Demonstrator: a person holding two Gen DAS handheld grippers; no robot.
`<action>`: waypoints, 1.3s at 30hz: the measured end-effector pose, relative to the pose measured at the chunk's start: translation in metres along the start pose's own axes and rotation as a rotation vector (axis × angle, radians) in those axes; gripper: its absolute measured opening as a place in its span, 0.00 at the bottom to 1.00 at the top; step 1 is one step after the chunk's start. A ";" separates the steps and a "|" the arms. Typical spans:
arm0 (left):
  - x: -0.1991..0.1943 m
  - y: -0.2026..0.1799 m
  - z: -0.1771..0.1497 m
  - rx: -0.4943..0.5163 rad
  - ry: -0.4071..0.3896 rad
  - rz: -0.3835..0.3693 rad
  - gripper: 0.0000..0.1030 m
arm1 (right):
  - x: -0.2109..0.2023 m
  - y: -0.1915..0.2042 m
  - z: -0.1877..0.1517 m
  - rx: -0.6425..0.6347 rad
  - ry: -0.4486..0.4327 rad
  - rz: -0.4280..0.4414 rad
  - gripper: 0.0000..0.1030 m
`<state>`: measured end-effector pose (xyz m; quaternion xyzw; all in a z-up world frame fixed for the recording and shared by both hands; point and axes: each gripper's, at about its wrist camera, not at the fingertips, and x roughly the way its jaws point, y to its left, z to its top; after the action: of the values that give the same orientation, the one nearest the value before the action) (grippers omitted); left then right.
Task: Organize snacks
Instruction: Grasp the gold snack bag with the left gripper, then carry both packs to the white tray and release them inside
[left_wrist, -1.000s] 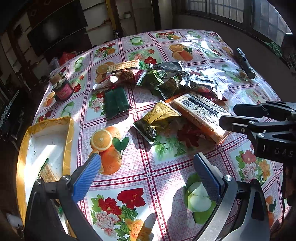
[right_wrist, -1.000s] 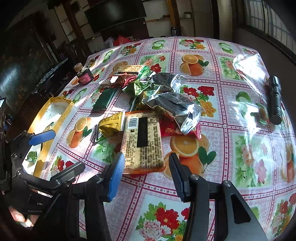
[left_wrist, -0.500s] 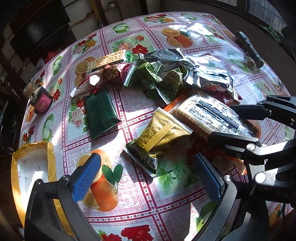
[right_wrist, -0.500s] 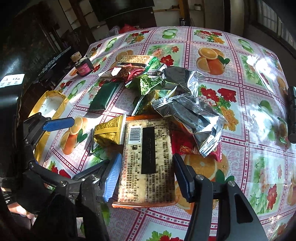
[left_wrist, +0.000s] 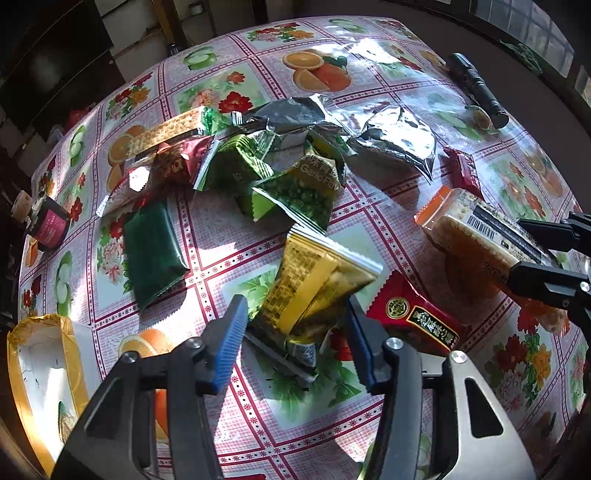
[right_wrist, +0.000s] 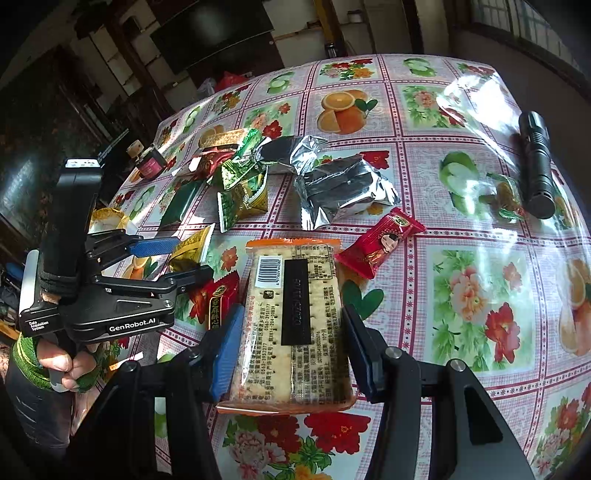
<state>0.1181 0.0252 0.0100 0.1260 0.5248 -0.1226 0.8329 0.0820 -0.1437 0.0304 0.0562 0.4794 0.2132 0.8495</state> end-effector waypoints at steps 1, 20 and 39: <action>-0.002 -0.003 -0.003 0.002 0.001 0.002 0.42 | -0.005 0.000 -0.001 0.004 -0.010 -0.003 0.51; -0.074 -0.005 -0.093 -0.322 -0.107 -0.063 0.38 | -0.032 0.041 -0.040 -0.055 -0.033 0.023 0.51; -0.129 0.044 -0.152 -0.504 -0.195 0.102 0.38 | -0.026 0.116 -0.048 -0.170 -0.032 0.092 0.51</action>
<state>-0.0493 0.1269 0.0664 -0.0714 0.4492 0.0425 0.8896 -0.0060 -0.0551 0.0604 0.0092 0.4429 0.2908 0.8481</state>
